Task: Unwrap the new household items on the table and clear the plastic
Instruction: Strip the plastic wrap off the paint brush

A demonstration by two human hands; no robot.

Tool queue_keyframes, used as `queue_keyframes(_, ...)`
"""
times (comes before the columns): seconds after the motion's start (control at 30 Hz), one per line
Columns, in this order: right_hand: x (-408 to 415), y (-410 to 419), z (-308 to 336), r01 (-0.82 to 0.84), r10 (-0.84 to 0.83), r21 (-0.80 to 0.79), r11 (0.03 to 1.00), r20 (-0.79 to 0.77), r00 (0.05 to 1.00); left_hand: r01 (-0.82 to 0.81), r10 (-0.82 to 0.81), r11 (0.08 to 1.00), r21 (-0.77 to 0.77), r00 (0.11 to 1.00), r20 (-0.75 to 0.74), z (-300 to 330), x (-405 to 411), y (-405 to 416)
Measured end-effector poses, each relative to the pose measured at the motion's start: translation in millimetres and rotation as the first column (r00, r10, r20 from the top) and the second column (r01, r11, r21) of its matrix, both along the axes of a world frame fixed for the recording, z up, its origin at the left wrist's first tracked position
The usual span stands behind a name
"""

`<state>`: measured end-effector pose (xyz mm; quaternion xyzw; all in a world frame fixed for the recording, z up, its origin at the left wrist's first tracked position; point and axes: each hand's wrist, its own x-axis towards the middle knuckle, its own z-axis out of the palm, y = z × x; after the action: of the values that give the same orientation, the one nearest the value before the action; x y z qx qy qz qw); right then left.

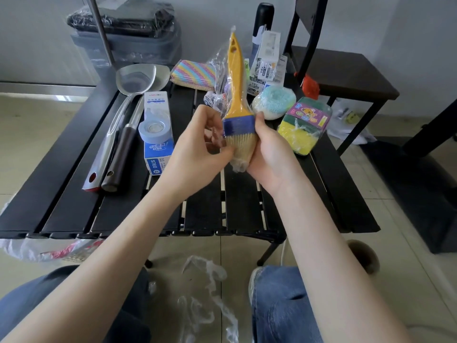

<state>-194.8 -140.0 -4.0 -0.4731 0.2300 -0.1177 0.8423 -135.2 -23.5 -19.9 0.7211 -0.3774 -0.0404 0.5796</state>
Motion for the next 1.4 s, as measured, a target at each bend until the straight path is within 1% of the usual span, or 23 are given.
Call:
queue_keyframes(0.13,4.0,-2.4,-1.4,0.053,-0.052,0.059,0.997,-0.022,0.998,0.185,-0.207,0.974,-0.128,0.96,-0.19,10.0,4.2,4.3)
queue_keyframes(0.17,4.3,-3.7,-1.9,0.066,-0.065,0.079,0.995,-0.026,0.998,0.223,-0.249,0.964,-0.143,0.947,-0.203,11.5,7.0,7.1)
queue_keyframes(0.23,2.8,-4.8,-1.4,0.094,-0.092,0.097,0.991,-0.029,0.995,0.281,-0.299,0.951,-0.127,0.941,-0.16,13.9,10.9,13.0)
queue_keyframes(0.3,0.8,-6.7,-1.7,0.083,-0.083,0.104,0.991,-0.005,0.997,0.249,-0.254,0.966,-0.071,0.964,-0.076,14.5,11.6,14.9)
queue_keyframes(0.37,-0.7,-7.2,-2.0,0.068,-0.071,0.094,0.993,0.031,0.997,0.143,-0.147,0.988,-0.058,0.986,-0.078,14.2,10.8,13.4)
queue_keyframes(0.43,-1.0,-7.2,-2.5,0.063,-0.067,0.074,0.995,0.056,0.996,0.071,-0.072,0.997,-0.011,0.983,-0.167,13.1,10.5,12.5)
queue_keyframes(0.53,-1.0,-7.3,-2.7,0.085,-0.089,0.055,0.995,0.067,0.994,0.098,-0.059,0.989,0.115,0.951,-0.303,12.3,10.4,13.4)
queue_keyframes(0.6,1.3,-7.8,-2.7,0.115,-0.119,0.056,0.992,0.073,0.99,0.109,-0.069,0.991,0.082,0.921,-0.383,11.7,9.2,14.1)
queue_keyframes(0.67,2.7,-5.9,-0.5,0.141,-0.148,0.082,0.987,0.087,0.985,0.126,-0.108,0.992,0.002,0.857,-0.503,13.7,7.8,14.0)
queue_keyframes(0.7,3.5,-5.7,0.0,0.153,-0.162,0.095,0.984,0.09,0.983,0.142,-0.139,0.989,-0.041,0.805,-0.577,13.9,7.0,13.2)
queue_keyframes(0.8,3.0,-1.8,3.7,0.177,-0.187,0.133,0.975,0.062,0.98,0.162,-0.254,0.967,-0.196,0.574,-0.778,16.2,3.0,9.4)
queue_keyframes(0.87,3.7,0.4,3.3,0.186,-0.192,0.153,0.971,0.021,0.981,0.172,-0.335,0.942,-0.288,0.434,-0.836,17.9,0.6,6.6)
queue_keyframes(0.9,5.0,1.5,2.5,0.197,-0.198,0.146,0.969,-0.01,0.98,0.184,-0.368,0.929,-0.32,0.388,-0.845,19.7,-1.4,5.4)
queue_keyframes(0.93,6.6,0.6,3.0,0.207,-0.201,0.136,0.969,-0.052,0.978,0.2,-0.386,0.922,-0.333,0.374,-0.843,20.3,-3.0,4.2)
queue_keyframes(0.97,7.7,-0.4,3.2,0.22,-0.207,0.138,0.966,-0.097,0.973,0.222,-0.384,0.922,-0.319,0.396,-0.834,20.3,-4.2,3.2)
queue_keyframes(1.0,9.2,-2.6,3.5,0.229,-0.207,0.157,0.961,-0.144,0.968,0.253,-0.364,0.928,-0.273,0.462,-0.809,18.6,-4.7,2.8)
queue_keyframes(1.07,10.3,-6.4,4.5,0.236,-0.192,0.173,0.956,-0.238,0.952,0.327,-0.335,0.933,-0.149,0.641,-0.691,13.4,-6.6,3.5)
queue_keyframes(1.1,10.2,-8.0,4.9,0.24,-0.192,0.142,0.96,-0.289,0.938,0.367,-0.341,0.925,-0.094,0.7,-0.628,11.4,-7.9,3.9)
queue_keyframes(1.13,9.7,-9.2,5.8,0.243,-0.199,0.1,0.965,-0.325,0.925,0.405,-0.356,0.913,-0.053,0.726,-0.588,9.9,-9.3,5.0)
queue_keyframes(1.2,6.9,-14.7,4.0,0.281,-0.254,0.036,0.959,-0.328,0.91,0.464,-0.387,0.886,-0.008,0.73,-0.563,9.0,-13.4,5.8)
queue_keyframes(1.23,4.7,-16.4,3.4,0.319,-0.308,-0.008,0.948,-0.29,0.906,0.476,-0.395,0.879,0.0,0.73,-0.558,9.9,-15.9,5.4)
queue_keyframes(1.33,-1.9,-14.9,3.9,0.423,-0.45,-0.241,0.874,-0.072,0.89,0.445,-0.368,0.895,0.0,0.74,-0.562,11.0,-18.8,3.4)
queue_keyframes(1.4,-4.0,-11.9,8.1,0.342,-0.364,-0.296,0.892,-0.021,0.931,0.383,-0.314,0.924,0.016,0.782,-0.539,10.2,-17.9,2.6)
